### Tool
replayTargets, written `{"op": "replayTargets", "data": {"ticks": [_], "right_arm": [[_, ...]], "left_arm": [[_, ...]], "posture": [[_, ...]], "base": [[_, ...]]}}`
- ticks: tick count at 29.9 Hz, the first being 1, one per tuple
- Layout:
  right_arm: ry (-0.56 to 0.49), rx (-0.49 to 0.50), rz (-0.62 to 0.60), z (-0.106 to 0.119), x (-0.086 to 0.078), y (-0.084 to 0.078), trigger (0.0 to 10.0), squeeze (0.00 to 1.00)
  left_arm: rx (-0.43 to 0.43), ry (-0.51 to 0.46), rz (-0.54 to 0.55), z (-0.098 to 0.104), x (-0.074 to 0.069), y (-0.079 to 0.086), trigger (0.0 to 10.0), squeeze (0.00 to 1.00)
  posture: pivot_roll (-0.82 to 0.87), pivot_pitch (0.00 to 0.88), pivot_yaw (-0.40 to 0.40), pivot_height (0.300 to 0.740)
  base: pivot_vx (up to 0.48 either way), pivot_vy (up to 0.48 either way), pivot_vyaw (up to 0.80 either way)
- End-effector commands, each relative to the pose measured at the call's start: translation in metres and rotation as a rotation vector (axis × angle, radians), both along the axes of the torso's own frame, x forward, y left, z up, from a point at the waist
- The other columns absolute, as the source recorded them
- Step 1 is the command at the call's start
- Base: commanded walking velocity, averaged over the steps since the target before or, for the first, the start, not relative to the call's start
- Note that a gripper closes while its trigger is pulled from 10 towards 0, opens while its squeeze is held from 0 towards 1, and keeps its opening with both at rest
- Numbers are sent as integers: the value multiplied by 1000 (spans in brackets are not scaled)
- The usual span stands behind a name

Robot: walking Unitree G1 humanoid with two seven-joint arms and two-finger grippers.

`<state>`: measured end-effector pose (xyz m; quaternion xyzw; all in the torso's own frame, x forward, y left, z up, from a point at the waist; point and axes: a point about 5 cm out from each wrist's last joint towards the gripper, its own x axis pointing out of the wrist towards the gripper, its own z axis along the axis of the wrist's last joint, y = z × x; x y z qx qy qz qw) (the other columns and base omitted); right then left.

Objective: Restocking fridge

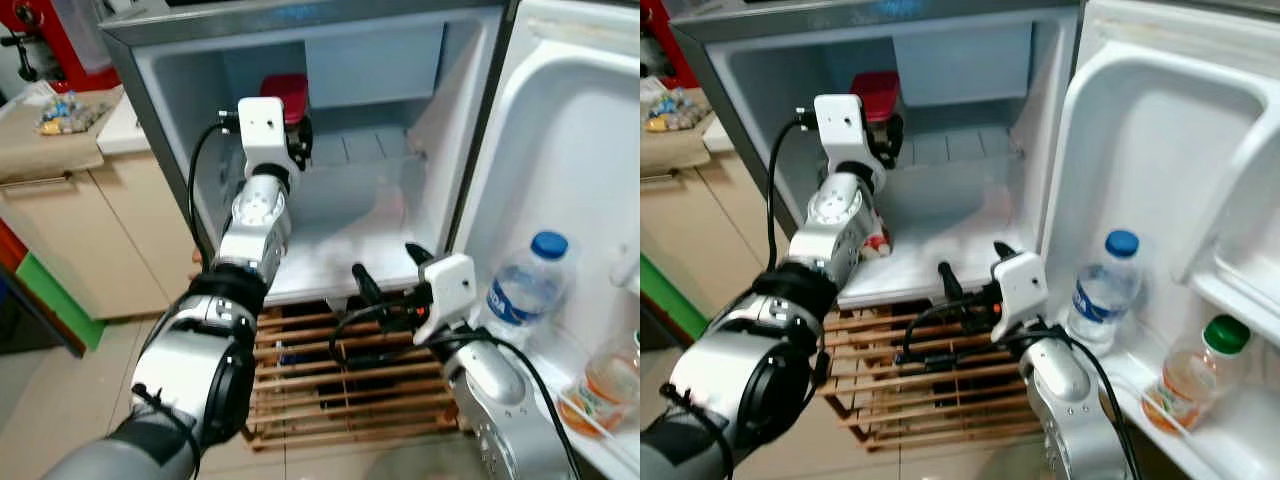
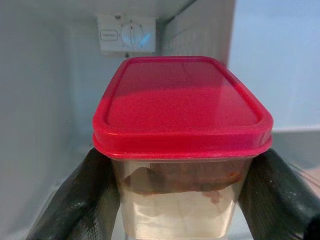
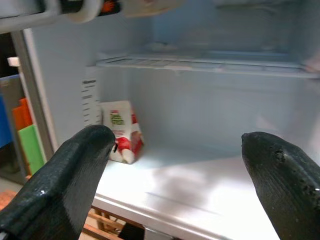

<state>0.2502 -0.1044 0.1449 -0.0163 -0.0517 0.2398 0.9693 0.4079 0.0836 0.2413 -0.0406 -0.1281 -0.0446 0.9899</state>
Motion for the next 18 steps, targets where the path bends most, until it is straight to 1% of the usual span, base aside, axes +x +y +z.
{"op": "replayTargets", "data": {"ticks": [1, 4, 10, 11, 13, 15, 16, 17, 18], "right_arm": [[16, 8, 33, -1, -5, 8, 10000, 39], [19, 8, 39, -1, -7, 9, 10000, 39], [26, 10, 44, -1, -10, 13, 10000, 35], [26, 10, 44, -1, -10, 13, 10000, 35], [22, 9, 44, 1, -10, 14, 10000, 39], [20, 9, 43, 1, -10, 14, 10000, 39], [18, 9, 41, 2, -11, 14, 10000, 39], [9, 8, 34, 4, -11, 13, 10000, 39], [9, 8, 34, 4, -11, 13, 10000, 39]], "left_arm": [[11, -31, 36, 8, 1, 8, 10000, 0], [11, -37, 61, 11, 2, 14, 10000, 0], [31, 4, 114, 9, 8, 33, 10000, 0], [31, 4, 114, 9, 8, 33, 10000, 0], [38, 23, 128, 8, 10, 43, 10000, 0], [39, 26, 132, 8, 10, 45, 10000, 0], [43, 34, 142, 8, 11, 47, 10000, 0], [48, 49, 155, 7, 12, 54, 10000, 0], [48, 49, 155, 7, 12, 54, 10000, 0]], "posture": [[-231, 54, 128, 740], [-230, 59, 130, 740], [-229, 62, 136, 740], [-229, 62, 136, 740], [-230, 63, 139, 740], [-230, 63, 140, 740], [-231, 65, 141, 740], [-234, 66, 139, 740], [-234, 66, 139, 740]], "base": [[0, 0, 0], [0, 0, 0], [0, 0, 0], [0, 0, 0], [0, 0, 0], [0, 0, 0], [0, 0, 0], [0, 0, 0], [0, 0, 0]]}}
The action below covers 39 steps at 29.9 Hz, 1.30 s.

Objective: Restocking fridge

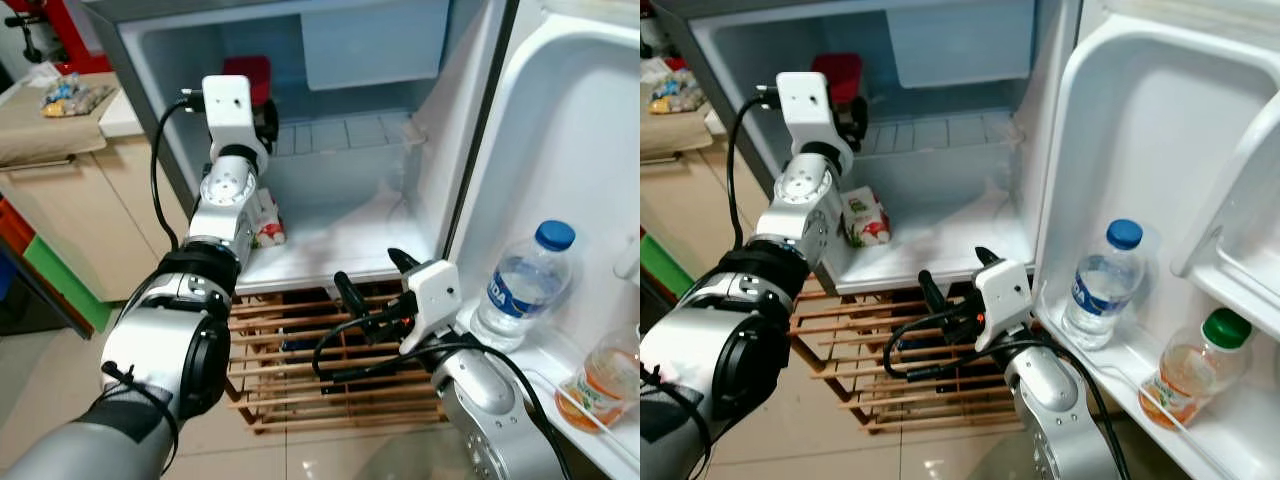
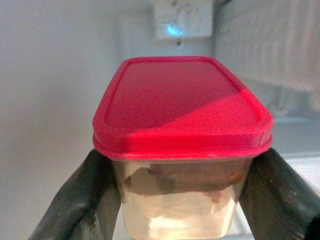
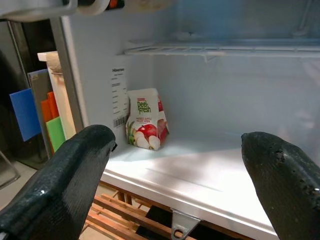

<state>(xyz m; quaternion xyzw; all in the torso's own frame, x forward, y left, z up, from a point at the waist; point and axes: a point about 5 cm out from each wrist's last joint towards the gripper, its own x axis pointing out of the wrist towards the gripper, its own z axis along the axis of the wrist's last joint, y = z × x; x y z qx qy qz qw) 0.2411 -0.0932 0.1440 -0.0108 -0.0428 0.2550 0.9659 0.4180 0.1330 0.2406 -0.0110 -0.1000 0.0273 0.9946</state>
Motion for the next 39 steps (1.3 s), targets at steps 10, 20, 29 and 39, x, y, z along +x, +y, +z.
{"op": "replayTargets", "data": {"ticks": [10, 20, 29, 39], "right_arm": [[-58, 4, -33, 20, -11, -4, 10000, 43], [-27, 1, -55, 21, -25, -6, 10000, 43], [-5, -7, -65, 21, -31, -8, 10000, 43], [15, -15, -66, 20, -34, -10, 10000, 43]], "left_arm": [[16, 63, 26, -3, 3, 28, 10000, 0], [38, 34, 31, 13, 5, 37, 10000, 0], [52, 76, 56, 14, 5, 54, 10000, 624], [37, 129, 89, 2, 3, 67, 10000, 1000]], "posture": [[-264, 119, 137, 740], [-293, 168, 135, 740], [-304, 191, 137, 740], [-309, 200, 128, 740]], "base": [[0, 0, 0], [0, 0, 0], [0, 0, 0], [0, 0, 0]]}}
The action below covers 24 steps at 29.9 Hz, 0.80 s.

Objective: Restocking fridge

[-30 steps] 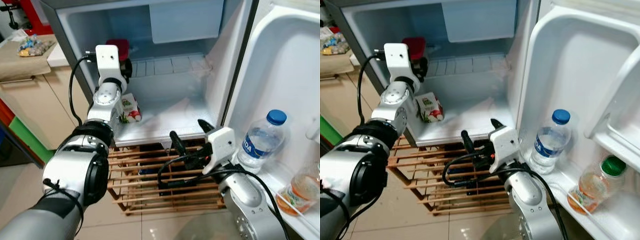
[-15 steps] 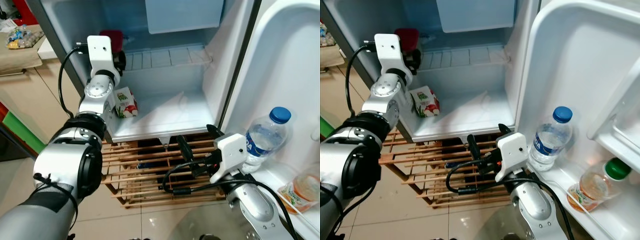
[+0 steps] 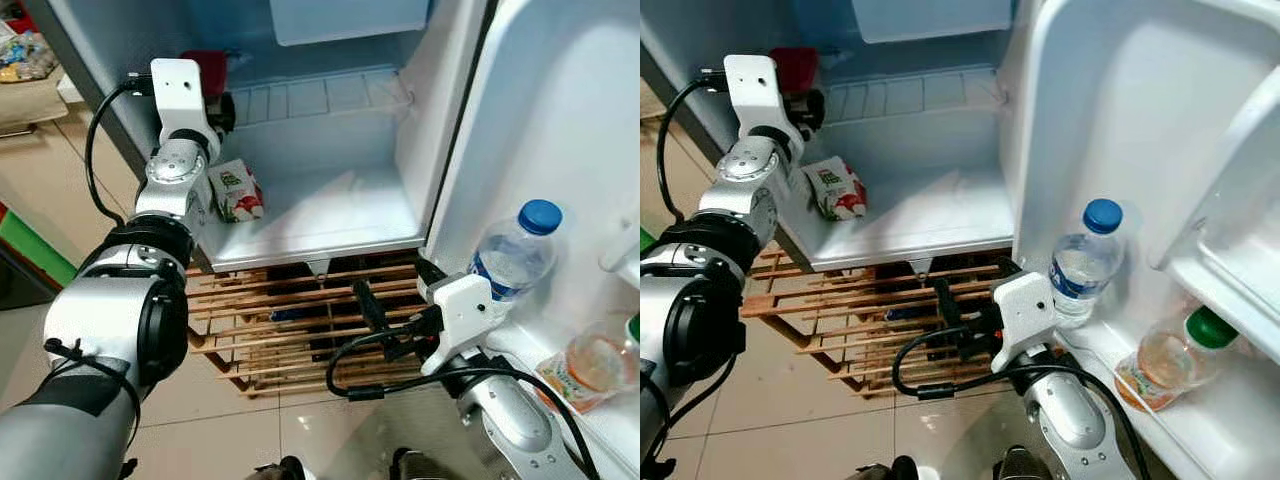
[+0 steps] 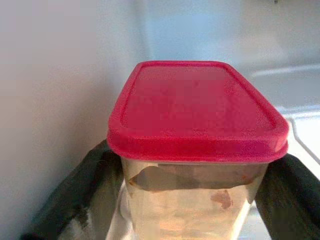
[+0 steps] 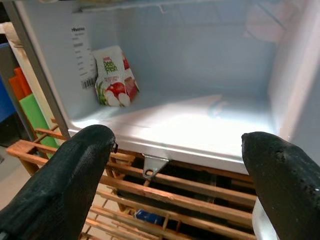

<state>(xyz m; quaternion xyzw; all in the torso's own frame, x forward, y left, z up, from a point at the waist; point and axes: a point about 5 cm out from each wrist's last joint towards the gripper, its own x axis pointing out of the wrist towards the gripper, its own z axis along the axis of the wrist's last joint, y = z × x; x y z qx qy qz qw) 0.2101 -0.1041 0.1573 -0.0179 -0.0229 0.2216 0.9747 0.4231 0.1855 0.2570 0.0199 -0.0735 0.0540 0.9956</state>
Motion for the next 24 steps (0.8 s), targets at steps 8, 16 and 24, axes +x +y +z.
{"op": "replayTargets", "data": {"ticks": [8, 16, 24], "right_arm": [[-19, 2, 9, 6, 0, 2, 10000, 43], [-25, 1, 17, 7, 5, 4, 10000, 39], [-29, -1, 33, 5, 11, 6, 10000, 43]], "left_arm": [[49, -23, 35, 15, 0, 15, 10000, 1000], [68, -94, 33, 39, 0, 15, 10000, 1000], [128, -109, 29, 44, 0, 14, 10000, 1000]], "posture": [[-304, 185, 119, 740], [-293, 168, 116, 740], [-280, 148, 111, 740]], "base": [[0, 0, 0], [0, 0, 0], [0, 0, 0]]}}
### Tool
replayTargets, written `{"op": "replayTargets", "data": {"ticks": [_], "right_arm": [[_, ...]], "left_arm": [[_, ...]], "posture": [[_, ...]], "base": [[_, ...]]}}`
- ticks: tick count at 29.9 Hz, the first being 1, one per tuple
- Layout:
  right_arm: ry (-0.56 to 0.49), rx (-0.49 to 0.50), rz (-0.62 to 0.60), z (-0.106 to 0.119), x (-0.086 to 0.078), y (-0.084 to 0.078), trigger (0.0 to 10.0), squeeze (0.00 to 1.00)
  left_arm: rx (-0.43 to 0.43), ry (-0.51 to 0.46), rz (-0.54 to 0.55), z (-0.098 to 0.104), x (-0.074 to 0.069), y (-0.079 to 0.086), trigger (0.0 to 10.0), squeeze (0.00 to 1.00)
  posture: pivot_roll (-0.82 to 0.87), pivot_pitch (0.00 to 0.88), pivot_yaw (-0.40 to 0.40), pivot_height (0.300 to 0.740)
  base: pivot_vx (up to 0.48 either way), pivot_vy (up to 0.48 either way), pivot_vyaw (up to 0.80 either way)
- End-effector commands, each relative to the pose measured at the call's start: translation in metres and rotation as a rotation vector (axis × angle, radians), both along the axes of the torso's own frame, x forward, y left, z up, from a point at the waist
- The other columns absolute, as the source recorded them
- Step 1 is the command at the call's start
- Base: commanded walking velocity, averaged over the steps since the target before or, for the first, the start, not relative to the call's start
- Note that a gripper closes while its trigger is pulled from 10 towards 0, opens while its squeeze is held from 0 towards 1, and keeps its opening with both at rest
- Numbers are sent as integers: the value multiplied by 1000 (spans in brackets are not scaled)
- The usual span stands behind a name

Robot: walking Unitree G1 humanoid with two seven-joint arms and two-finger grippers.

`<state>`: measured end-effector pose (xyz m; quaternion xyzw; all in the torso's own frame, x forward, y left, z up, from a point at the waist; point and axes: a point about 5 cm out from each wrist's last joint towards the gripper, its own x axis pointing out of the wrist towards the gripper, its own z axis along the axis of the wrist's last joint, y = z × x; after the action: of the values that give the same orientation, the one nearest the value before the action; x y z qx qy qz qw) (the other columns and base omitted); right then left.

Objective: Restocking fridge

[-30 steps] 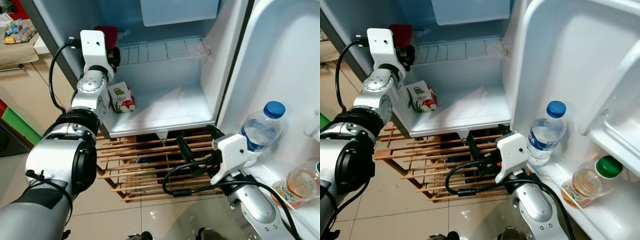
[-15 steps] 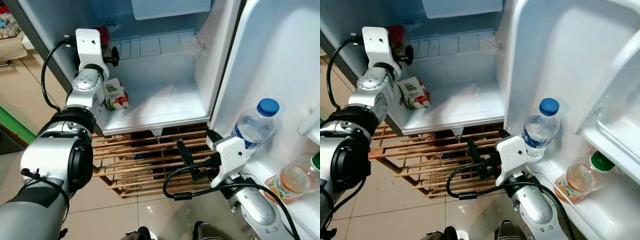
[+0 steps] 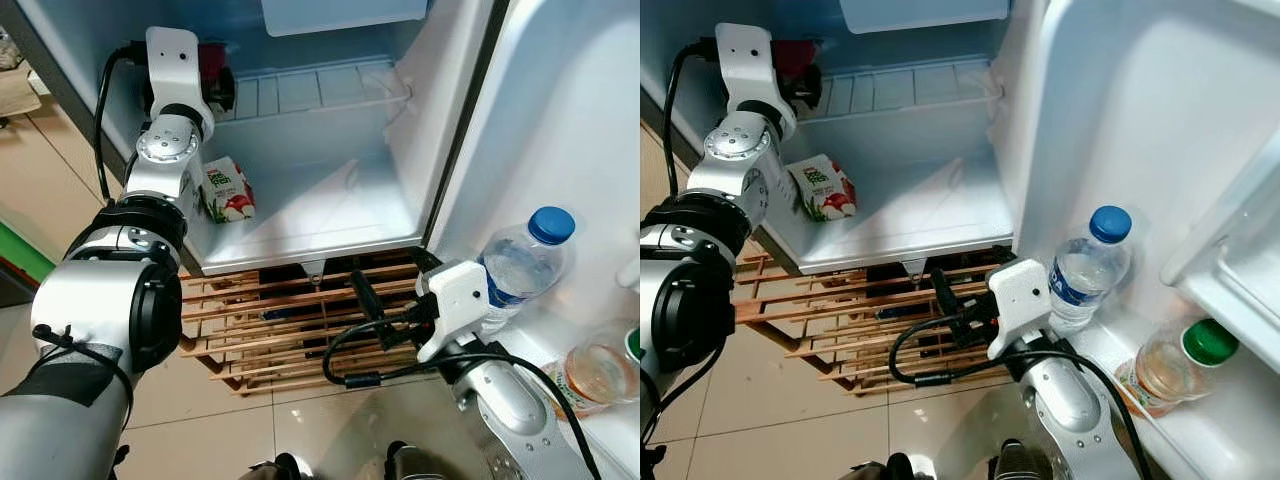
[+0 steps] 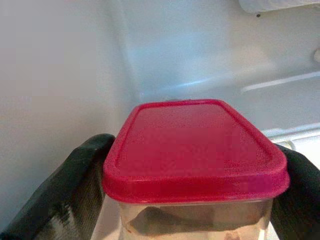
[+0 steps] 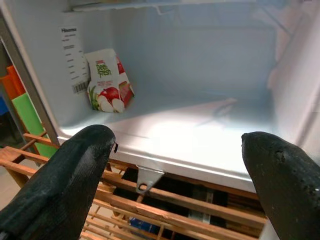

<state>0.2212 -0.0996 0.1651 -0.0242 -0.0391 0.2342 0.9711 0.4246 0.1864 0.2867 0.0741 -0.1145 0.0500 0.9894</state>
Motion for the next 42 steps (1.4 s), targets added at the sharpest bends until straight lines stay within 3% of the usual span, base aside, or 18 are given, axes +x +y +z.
{"op": "replayTargets", "data": {"ticks": [1, 2, 3, 16, 19, 29, 37, 42], "right_arm": [[3, 4, 7, -2, 1, 2, 10000, 43], [2, 4, 7, -3, 1, 2, 10000, 43], [1, 3, 6, -3, 1, 1, 10000, 43], [-7, -2, 21, -5, 4, 3, 10000, 43], [-9, -3, 33, -5, 5, 5, 10000, 39], [-6, -4, 64, -8, 3, 10, 10000, 43], [-9, -11, 55, -6, -7, 8, 10000, 43], [7, -23, 41, -7, -15, 5, 10000, 43]], "left_arm": [[7, -33, 25, 14, -2, 14, 10000, 251], [3, -36, 20, 13, -2, 14, 10000, 251], [1, -41, 21, 14, -2, 15, 10000, 0], [-9, -139, 34, 14, -6, 13, 10000, 0], [37, -153, 36, 6, -9, 14, 10000, 0], [15, -65, 71, -31, -11, 14, 10000, 0], [13, -73, 62, -17, -7, 8, 10000, 0], [24, -42, 75, -21, -6, 7, 10000, 0]], "posture": [[-280, 144, 112, 740], [-280, 143, 112, 740], [-280, 139, 112, 740], [-258, 98, 103, 740], [-246, 96, 97, 740], [-237, 118, 86, 740], [-290, 156, 101, 740], [-317, 178, 103, 740]], "base": [[0, 0, 0], [0, 0, 0], [0, 0, 0], [0, 0, 0], [0, 0, 0], [0, 0, 0], [0, 0, 0], [0, 0, 0]]}}
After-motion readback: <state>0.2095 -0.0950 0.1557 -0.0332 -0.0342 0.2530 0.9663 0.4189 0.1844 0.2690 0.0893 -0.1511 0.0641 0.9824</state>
